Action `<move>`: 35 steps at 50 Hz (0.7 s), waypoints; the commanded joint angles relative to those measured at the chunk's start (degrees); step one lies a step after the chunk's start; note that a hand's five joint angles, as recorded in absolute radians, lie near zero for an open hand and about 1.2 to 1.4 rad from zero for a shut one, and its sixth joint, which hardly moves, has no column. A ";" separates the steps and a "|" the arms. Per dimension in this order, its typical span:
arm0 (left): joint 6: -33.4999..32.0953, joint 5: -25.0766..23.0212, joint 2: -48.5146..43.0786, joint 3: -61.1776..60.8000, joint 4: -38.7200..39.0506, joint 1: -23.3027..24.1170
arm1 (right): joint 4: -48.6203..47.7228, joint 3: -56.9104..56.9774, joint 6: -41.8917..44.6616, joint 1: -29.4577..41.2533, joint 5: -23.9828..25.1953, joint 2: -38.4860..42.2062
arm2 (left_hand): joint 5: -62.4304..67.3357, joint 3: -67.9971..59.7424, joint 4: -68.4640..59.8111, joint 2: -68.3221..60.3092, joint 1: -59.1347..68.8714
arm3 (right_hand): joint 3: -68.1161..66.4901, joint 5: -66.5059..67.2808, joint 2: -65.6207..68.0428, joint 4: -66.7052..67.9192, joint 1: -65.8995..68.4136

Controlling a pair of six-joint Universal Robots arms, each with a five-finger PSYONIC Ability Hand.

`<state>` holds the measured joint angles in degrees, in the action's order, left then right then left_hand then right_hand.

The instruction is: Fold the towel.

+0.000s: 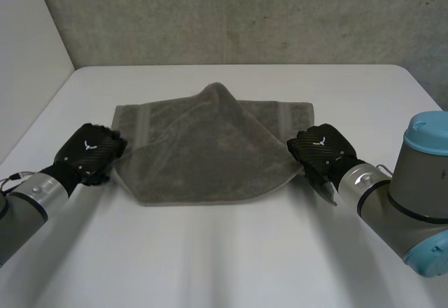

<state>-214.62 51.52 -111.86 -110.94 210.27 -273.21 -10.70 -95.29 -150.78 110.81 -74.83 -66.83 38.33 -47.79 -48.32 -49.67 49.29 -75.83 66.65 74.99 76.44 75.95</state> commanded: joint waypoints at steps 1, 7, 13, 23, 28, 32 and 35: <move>-0.10 -0.46 2.33 -1.38 -1.79 0.04 | 0.86 1.15 -0.39 -0.77 -3.55 -0.84 | 31.67 -32.21 -31.68 -30.33 30.71 | -4.17 3.35 5.01 3.56 4.05; 0.78 0.42 8.21 -0.51 -3.72 -0.04 | 5.94 4.22 -0.31 -1.91 -7.43 -3.04 | 31.67 -32.21 -31.68 -30.33 30.71 | -4.17 3.35 5.01 3.56 4.05; 4.37 1.74 15.60 1.34 -7.67 -0.22 | 16.48 8.26 -0.48 -2.70 -7.34 -5.15 | 31.67 -32.21 -31.68 -30.33 30.71 | -4.17 3.35 5.01 3.56 4.05; 15.37 3.41 26.25 4.77 -13.83 -2.86 | 24.58 13.09 -0.22 -2.97 -6.55 -15.94 | 31.67 -32.21 -31.68 -30.33 30.71 | -4.17 3.35 5.01 3.56 4.05; 23.69 3.59 30.64 11.78 -16.90 -4.18 | 26.26 21.02 -0.31 -3.06 -6.64 -20.71 | 31.67 -32.21 -31.68 -30.33 30.71 | -4.17 3.35 5.01 3.56 4.05; 28.79 3.68 30.04 15.74 -18.31 -4.26 | 33.27 32.06 -0.22 -3.23 -6.55 -20.45 | 31.67 -32.21 -31.68 -30.33 30.71 | -4.17 3.35 5.01 3.56 4.05; 32.93 3.68 27.33 19.17 -19.37 -4.26 | 37.40 38.30 0.22 -3.23 -6.73 -14.68 | 31.67 -32.21 -31.68 -30.33 30.71 | -4.17 3.35 5.01 3.56 4.05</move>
<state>-189.15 55.17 -81.37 -98.05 192.84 -277.48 18.64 -70.09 -151.03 107.68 -81.45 -87.43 64.41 -76.23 -77.72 -76.67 73.04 -76.09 66.65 74.99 76.44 75.95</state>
